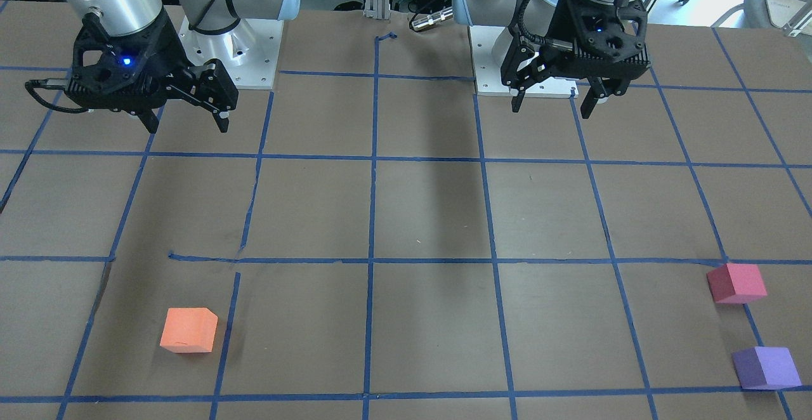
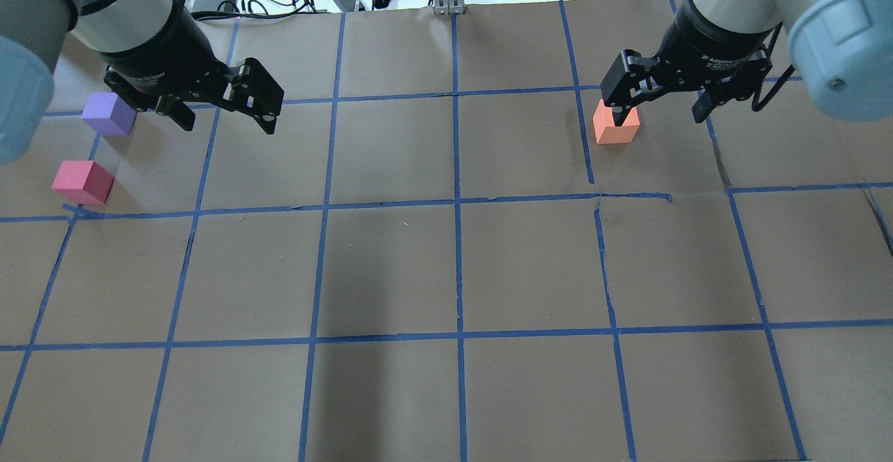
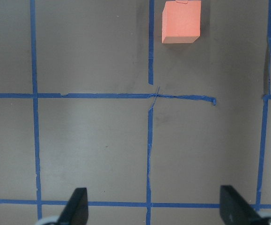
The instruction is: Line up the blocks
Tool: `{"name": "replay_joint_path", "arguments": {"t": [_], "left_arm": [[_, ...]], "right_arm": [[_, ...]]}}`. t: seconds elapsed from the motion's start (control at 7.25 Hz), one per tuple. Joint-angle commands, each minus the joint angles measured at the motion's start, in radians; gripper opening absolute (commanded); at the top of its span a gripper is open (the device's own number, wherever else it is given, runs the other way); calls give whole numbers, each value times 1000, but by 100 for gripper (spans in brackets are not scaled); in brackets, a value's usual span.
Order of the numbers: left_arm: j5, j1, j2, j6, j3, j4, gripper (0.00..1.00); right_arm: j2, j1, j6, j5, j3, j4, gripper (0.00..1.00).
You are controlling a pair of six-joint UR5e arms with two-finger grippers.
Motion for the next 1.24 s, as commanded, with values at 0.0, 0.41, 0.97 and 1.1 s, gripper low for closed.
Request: {"name": "replay_joint_path", "arguments": {"t": [0.0, 0.41, 0.97, 1.1], "left_arm": [[1, 1, 0, -1, 4, 0, 100], [5, 0, 0, 0, 7, 0, 100], [60, 6, -13, 0, 14, -3, 100], [91, 12, -15, -24, 8, 2, 100]], "right_arm": [[2, 0, 0, 1, 0, -1, 100], [2, 0, -8, -1, 0, -1, 100], [3, 0, -8, -4, 0, -1, 100], [8, 0, -6, -6, 0, -1, 100]]}}
